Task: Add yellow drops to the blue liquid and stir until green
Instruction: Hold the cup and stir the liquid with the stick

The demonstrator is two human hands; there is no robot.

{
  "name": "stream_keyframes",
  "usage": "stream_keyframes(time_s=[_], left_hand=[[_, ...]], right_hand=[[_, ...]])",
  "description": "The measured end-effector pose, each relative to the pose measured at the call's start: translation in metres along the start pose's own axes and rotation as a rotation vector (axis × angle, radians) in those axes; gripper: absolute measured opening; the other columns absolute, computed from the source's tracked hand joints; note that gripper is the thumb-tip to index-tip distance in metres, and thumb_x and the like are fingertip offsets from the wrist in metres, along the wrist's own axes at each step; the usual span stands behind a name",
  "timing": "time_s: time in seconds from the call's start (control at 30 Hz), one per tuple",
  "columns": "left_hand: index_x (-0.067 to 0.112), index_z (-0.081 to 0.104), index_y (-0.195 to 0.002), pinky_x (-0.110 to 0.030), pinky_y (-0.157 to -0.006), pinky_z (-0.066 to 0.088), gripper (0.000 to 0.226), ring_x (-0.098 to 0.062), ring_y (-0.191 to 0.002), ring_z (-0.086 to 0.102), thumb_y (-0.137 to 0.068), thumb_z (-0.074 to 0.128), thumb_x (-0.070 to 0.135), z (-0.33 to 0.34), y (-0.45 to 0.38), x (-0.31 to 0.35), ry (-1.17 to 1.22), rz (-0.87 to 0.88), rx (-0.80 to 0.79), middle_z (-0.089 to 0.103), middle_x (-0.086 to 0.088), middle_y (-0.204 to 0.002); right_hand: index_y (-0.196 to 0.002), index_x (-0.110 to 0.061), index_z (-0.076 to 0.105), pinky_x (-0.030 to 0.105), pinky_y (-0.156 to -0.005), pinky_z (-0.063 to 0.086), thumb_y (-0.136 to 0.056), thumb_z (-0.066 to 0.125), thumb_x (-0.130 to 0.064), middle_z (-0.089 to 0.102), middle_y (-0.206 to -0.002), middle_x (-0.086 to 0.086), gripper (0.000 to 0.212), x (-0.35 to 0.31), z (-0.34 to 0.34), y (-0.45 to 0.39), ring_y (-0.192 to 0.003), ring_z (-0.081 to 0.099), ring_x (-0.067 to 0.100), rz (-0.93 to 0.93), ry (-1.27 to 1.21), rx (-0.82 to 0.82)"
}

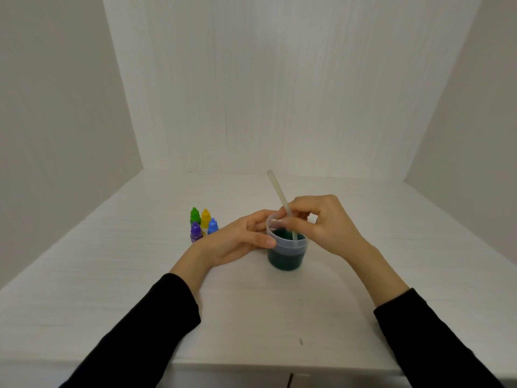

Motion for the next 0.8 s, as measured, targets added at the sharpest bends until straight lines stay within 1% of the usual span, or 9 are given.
stream_keyframes(time_s=[0.1, 0.23, 0.3, 0.37, 0.5, 0.57, 0.63, 0.73, 0.8], left_hand=[[0.014, 0.043, -0.142, -0.041, -0.110, 0.038, 0.066, -0.027, -0.134, 0.047, -0.079, 0.060, -0.001, 0.001, 0.000, 0.001, -0.005, 0.010, -0.007, 0.052, -0.010, -0.144], [0.019, 0.036, -0.148, -0.045, -0.115, 0.033, 0.075, -0.021, -0.137, 0.044, -0.080, 0.058, -0.003, 0.003, 0.000, 0.001, -0.002, 0.021, -0.035, 0.048, -0.004, -0.148], [0.021, 0.036, -0.148, -0.043, -0.113, 0.036, 0.075, -0.019, -0.136, 0.045, -0.080, 0.059, -0.003, 0.003, -0.001, 0.001, 0.001, 0.021, -0.038, 0.051, 0.000, -0.145], [0.023, 0.038, -0.146, -0.037, -0.109, 0.042, 0.074, -0.016, -0.133, 0.049, -0.080, 0.060, -0.001, 0.002, -0.001, 0.001, 0.015, 0.010, -0.029, 0.054, 0.003, -0.142], [0.016, 0.042, -0.142, -0.033, -0.104, 0.045, 0.068, -0.021, -0.132, 0.051, -0.079, 0.062, 0.001, 0.000, -0.001, -0.001, 0.009, -0.009, -0.008, 0.054, -0.007, -0.141], [0.015, 0.044, -0.140, -0.032, -0.101, 0.046, 0.067, -0.023, -0.130, 0.052, -0.078, 0.064, 0.001, -0.001, -0.002, -0.002, 0.021, -0.016, 0.000, 0.056, -0.009, -0.140], [0.017, 0.048, -0.137, -0.030, -0.098, 0.048, 0.067, -0.021, -0.127, 0.055, -0.075, 0.069, 0.004, -0.001, -0.002, -0.002, 0.041, -0.020, 0.001, 0.060, -0.005, -0.135], [0.020, 0.051, -0.133, -0.026, -0.094, 0.048, 0.069, -0.016, -0.124, 0.057, -0.069, 0.073, 0.012, 0.001, -0.001, -0.001, 0.031, -0.016, -0.011, 0.063, 0.000, -0.131], [0.019, 0.051, -0.134, -0.026, -0.094, 0.048, 0.066, -0.017, -0.126, 0.056, -0.072, 0.071, 0.009, 0.000, -0.001, -0.001, 0.015, -0.012, -0.010, 0.061, -0.003, -0.133]], right_hand=[[-0.084, -0.022, 0.075, 0.016, -0.067, 0.046, -0.082, 0.069, -0.016, 0.071, -0.076, -0.009, 0.009, -0.001, 0.004, 0.000, -0.072, 0.062, 0.009, -0.010, -0.025, -0.026], [-0.087, -0.027, 0.073, 0.011, -0.072, 0.048, -0.082, 0.070, -0.020, 0.073, -0.080, -0.011, 0.009, 0.000, 0.006, -0.002, -0.078, 0.066, 0.003, 0.015, -0.087, -0.002], [-0.089, -0.029, 0.072, 0.011, -0.075, 0.049, -0.082, 0.070, -0.021, 0.073, -0.082, -0.012, 0.011, 0.001, 0.007, -0.003, -0.081, 0.066, 0.001, 0.030, -0.091, 0.012], [-0.091, -0.028, 0.072, 0.013, -0.077, 0.051, -0.083, 0.069, -0.022, 0.073, -0.085, -0.011, 0.010, 0.004, 0.007, -0.004, -0.084, 0.067, 0.002, 0.051, -0.071, 0.030], [-0.096, -0.021, 0.071, 0.010, -0.075, 0.049, -0.087, 0.064, -0.023, 0.071, -0.093, -0.006, 0.012, 0.006, 0.004, -0.007, -0.084, 0.065, 0.008, 0.056, 0.081, 0.078], [-0.101, -0.019, 0.071, 0.016, -0.077, 0.051, -0.089, 0.061, -0.023, 0.070, -0.098, -0.003, 0.015, 0.005, 0.002, -0.007, -0.085, 0.064, 0.011, 0.035, 0.161, 0.083], [-0.103, -0.021, 0.071, 0.023, -0.077, 0.052, -0.091, 0.059, -0.022, 0.069, -0.098, -0.005, 0.017, 0.002, 0.000, -0.006, -0.082, 0.063, 0.012, 0.004, 0.221, 0.085], [-0.103, -0.022, 0.071, 0.033, -0.073, 0.053, -0.091, 0.058, -0.022, 0.064, -0.089, -0.009, 0.017, 0.001, -0.005, -0.004, -0.076, 0.061, 0.014, -0.010, 0.274, 0.087], [-0.100, -0.022, 0.071, 0.040, -0.071, 0.052, -0.090, 0.059, -0.020, 0.064, -0.082, -0.006, 0.016, 0.001, -0.006, -0.004, -0.072, 0.059, 0.017, -0.012, 0.287, 0.080]])
Point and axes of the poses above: each hand's wrist, its own y-axis away from the middle knuckle, its own z-axis out of the palm, x = y × z, the point moved 7 cm from there along -y, towards the middle knuckle
